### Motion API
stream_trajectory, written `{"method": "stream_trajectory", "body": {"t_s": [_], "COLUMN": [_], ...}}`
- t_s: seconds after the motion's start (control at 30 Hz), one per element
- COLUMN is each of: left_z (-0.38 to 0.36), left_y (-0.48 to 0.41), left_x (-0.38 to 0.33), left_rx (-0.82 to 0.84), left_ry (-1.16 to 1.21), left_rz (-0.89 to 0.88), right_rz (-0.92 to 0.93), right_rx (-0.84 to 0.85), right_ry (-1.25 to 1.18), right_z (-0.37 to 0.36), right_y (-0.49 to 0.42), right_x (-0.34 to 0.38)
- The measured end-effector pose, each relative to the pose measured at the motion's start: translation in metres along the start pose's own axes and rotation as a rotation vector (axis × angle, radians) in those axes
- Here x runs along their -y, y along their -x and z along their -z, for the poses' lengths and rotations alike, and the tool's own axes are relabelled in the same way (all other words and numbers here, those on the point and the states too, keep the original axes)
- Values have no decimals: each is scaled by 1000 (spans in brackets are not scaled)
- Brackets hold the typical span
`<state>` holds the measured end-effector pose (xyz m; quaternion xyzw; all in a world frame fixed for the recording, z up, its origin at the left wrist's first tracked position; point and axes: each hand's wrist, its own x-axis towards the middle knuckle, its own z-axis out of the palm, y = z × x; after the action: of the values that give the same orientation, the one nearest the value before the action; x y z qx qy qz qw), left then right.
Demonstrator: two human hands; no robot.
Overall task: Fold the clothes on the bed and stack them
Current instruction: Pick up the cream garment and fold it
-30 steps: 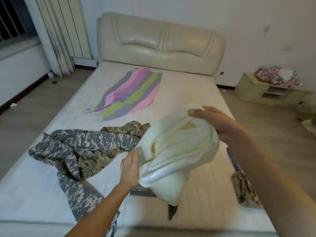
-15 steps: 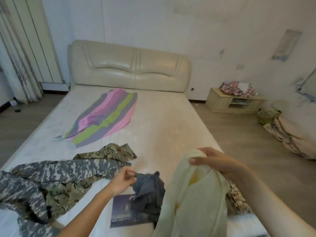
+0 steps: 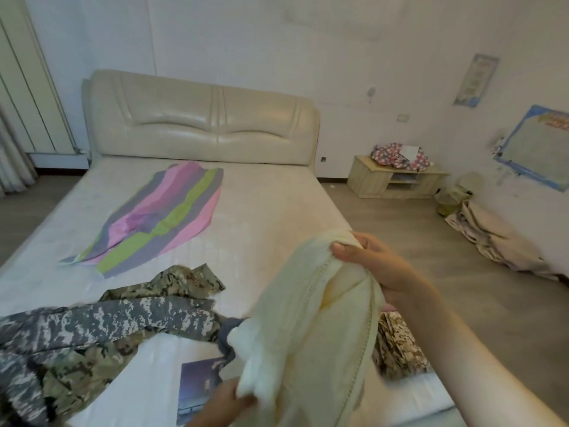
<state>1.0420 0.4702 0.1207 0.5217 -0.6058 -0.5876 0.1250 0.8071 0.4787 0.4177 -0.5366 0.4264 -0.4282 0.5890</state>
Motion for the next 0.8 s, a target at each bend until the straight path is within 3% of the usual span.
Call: {"method": "stream_trajectory", "body": {"t_s": [0.1,0.17,0.23,0.3,0.4,0.57,0.7,0.8], "left_z": [29,64,97,118,126,110,125,153], "left_y": [-1,3,8,12,17,25,46,54], "left_x": [15,14,0,-29,-82,-167,-196,-183], "left_rx": [-431,-604,-683,-668,-572,-389,-53,-124], "left_ry": [51,25,-65,-65,-113,-96,270,270], "left_rz": [122,210,169,51,-93,-268,-248,-328], "right_rz": [-127,-245,-338,-415,-446,-232,-56,-7], "right_rx": [-42,-95,-113,-116,-82,138,-123,-291], "right_ry": [73,160,214,462,1113,866,791,620], "right_z": [26,47,60,57,31,-60,-69,-45], "right_y": [-4,-6,-8,-13,-36,-86,-99,-96], "right_x": [-3,-12,-28,-48,-80,-108,-111,-111]}}
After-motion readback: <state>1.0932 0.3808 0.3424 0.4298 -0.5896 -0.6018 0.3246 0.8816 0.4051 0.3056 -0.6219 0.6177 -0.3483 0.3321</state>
